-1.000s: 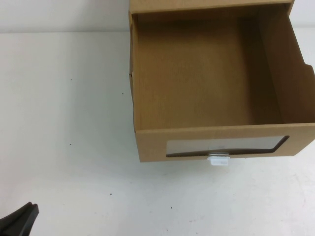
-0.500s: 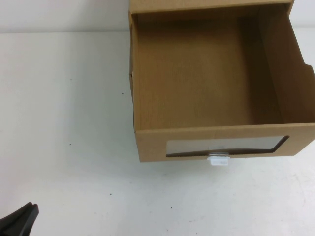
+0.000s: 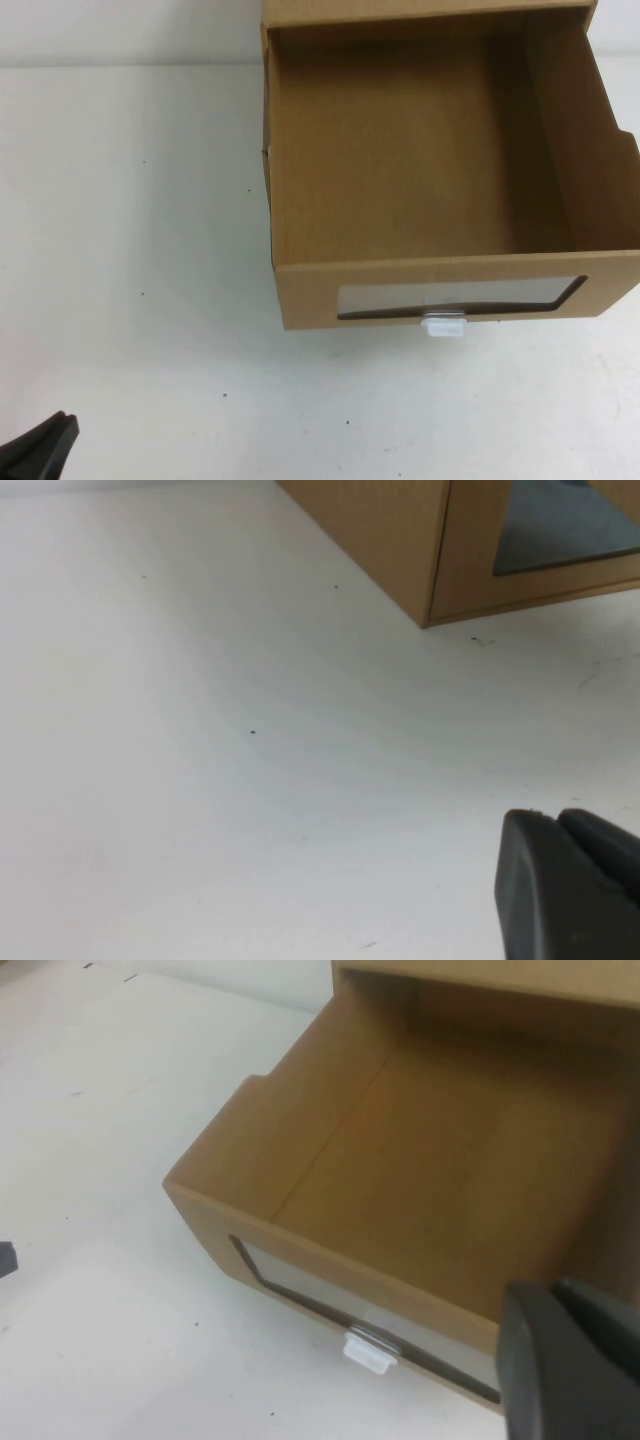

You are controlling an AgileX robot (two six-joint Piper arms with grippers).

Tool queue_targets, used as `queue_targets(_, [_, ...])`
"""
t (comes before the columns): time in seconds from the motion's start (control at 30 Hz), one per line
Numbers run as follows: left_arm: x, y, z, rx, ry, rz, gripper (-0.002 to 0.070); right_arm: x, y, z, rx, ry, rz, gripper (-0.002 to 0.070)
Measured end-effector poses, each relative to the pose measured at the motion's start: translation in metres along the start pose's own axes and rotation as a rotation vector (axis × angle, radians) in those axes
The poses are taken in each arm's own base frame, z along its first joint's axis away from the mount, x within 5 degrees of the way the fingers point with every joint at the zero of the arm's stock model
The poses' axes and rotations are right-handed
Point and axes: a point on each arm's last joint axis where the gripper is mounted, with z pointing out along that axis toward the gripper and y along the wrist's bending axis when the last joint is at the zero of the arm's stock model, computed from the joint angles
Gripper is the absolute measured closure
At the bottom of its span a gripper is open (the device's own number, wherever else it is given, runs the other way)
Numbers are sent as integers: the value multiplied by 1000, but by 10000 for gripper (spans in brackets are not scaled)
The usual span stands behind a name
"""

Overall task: Open the shoe box
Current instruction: 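Pull the top drawer of the cardboard box fully open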

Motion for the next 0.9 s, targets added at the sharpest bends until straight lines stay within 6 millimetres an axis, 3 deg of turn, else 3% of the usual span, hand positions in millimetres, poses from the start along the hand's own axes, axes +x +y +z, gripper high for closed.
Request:
queue_targets(0.67, [0, 0, 0, 2, 5, 0, 680, -1, 15, 11, 21, 21, -71, 694])
queue_targets(0.9, [0, 0, 0, 2, 5, 0, 679, 6, 10, 17, 188, -15, -15, 694])
